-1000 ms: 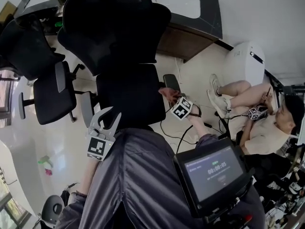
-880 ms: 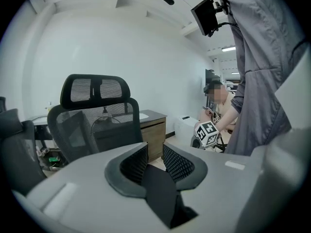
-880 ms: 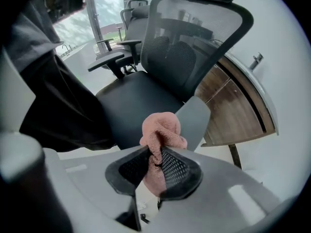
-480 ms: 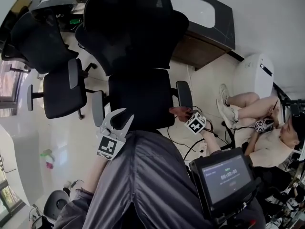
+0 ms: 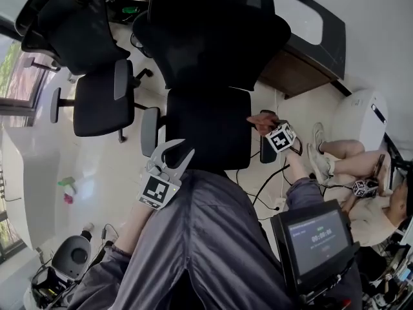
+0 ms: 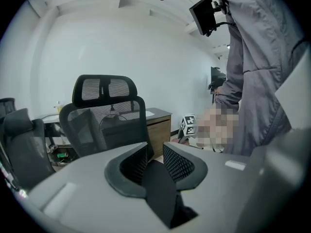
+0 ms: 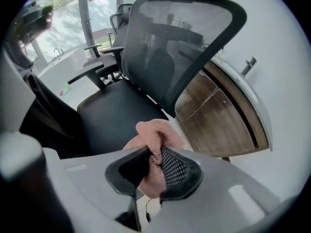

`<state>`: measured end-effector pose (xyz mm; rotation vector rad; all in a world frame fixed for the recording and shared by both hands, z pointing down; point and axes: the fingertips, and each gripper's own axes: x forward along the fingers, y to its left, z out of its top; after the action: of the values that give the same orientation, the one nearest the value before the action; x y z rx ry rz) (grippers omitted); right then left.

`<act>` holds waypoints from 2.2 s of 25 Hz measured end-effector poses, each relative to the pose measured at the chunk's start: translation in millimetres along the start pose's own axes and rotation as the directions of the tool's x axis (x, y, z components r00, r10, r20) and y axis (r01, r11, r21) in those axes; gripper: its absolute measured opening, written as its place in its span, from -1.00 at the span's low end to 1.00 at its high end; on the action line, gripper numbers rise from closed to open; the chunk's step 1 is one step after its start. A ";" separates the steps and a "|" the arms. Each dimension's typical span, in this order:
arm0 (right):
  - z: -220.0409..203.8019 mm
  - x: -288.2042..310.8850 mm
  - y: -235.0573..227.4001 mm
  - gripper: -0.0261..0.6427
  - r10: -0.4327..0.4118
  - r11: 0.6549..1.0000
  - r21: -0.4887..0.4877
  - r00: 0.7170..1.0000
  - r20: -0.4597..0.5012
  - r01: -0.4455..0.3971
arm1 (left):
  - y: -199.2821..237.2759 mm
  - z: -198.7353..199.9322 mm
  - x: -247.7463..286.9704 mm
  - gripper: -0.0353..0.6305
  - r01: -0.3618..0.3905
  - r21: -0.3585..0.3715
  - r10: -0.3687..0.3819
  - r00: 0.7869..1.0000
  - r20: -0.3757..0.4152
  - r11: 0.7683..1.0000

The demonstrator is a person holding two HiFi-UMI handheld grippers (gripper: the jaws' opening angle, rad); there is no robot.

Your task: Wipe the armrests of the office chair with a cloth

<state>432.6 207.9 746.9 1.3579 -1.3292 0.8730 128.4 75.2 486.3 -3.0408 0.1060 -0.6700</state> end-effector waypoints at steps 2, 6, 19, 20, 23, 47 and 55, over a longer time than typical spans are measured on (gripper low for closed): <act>17.1 5.3 -9.8 -0.74 -0.016 1.000 -0.009 1.000 0.022 0.016 | 5.1 -5.4 -3.5 -0.54 -0.025 -0.016 0.025 1.000 -0.006 1.000; 19.7 11.9 -14.9 -0.73 -0.030 0.999 -0.016 0.999 -0.015 0.030 | 8.3 -8.8 -12.5 -0.54 -0.060 -0.032 0.060 0.998 -0.017 0.998; -60.8 -10.3 62.2 -0.74 0.102 0.994 0.063 0.987 -0.126 -0.094 | 13.6 -18.4 -16.9 -0.54 -0.089 -0.079 0.088 0.996 -0.013 0.993; -68.7 -14.6 71.4 -0.74 0.116 0.992 0.058 0.984 -0.136 -0.109 | 14.2 -19.2 -18.7 -0.54 -0.093 -0.083 0.092 0.996 -0.012 0.992; -86.7 -26.4 95.6 -0.74 0.146 0.989 0.051 0.974 -0.171 -0.139 | 18.5 -23.3 -31.5 -0.54 -0.109 -0.098 0.108 0.994 -0.009 0.989; 373.3 -19.4 391.9 -0.74 0.245 0.885 -0.421 0.968 0.059 -0.199 | 130.4 -143.2 -320.8 -0.54 -0.310 -0.226 0.313 0.949 -0.026 0.923; 407.2 45.8 386.8 -0.73 0.182 0.864 -0.476 0.983 -0.003 -0.161 | 139.2 -153.1 -345.2 -0.54 -0.439 -0.235 0.418 0.898 -0.134 0.867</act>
<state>0.4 -153.3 758.9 0.8851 -1.5901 0.5770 -257.0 -40.5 475.0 -3.0493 0.9138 -0.7843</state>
